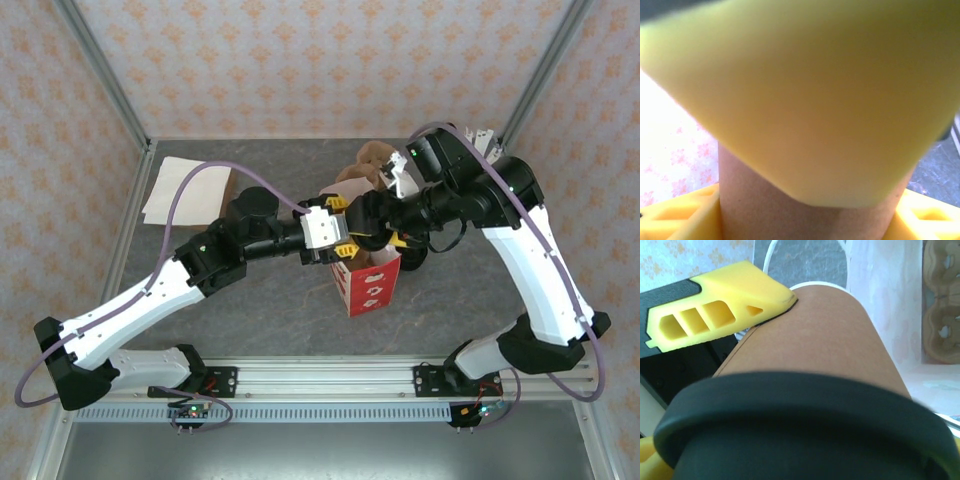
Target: Pack the takeout coffee
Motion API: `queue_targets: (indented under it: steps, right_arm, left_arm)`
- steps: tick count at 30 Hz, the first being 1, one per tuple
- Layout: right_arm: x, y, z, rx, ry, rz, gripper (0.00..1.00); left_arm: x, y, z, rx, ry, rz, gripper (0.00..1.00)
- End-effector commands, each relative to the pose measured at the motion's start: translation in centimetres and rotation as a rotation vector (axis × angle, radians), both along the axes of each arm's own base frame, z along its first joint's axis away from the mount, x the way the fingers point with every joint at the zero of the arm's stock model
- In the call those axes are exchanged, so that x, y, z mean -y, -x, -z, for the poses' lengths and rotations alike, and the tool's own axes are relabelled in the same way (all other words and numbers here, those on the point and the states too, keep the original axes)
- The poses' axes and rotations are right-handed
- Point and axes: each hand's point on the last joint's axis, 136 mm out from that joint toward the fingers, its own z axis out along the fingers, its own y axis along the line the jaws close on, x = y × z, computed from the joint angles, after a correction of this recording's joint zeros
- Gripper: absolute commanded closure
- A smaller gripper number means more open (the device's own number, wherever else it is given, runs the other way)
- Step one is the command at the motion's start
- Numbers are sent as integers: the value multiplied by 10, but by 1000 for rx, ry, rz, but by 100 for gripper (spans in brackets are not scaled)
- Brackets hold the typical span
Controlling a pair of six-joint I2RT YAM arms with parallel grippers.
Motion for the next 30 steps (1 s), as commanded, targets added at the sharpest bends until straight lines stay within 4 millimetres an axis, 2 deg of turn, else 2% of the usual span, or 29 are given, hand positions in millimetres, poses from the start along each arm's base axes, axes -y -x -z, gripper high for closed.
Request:
queue_targets:
  steps: [1, 14, 24, 30]
  right_arm:
    - [13, 1, -15, 55, -17, 85, 9]
    - [2, -18, -17, 130, -74, 103, 0]
    - [-8, -30, -14, 141, -82, 101, 0]
    - [-9, -31, -10, 128, -68, 99, 7]
  left_arm:
    - [-12, -15, -7, 1, 35, -119, 36]
    - [-9, -18, -8, -30, 53, -122, 37]
    - [-8, -16, -9, -27, 52, -111, 38]
    - [-7, -16, -7, -37, 42, -111, 38]
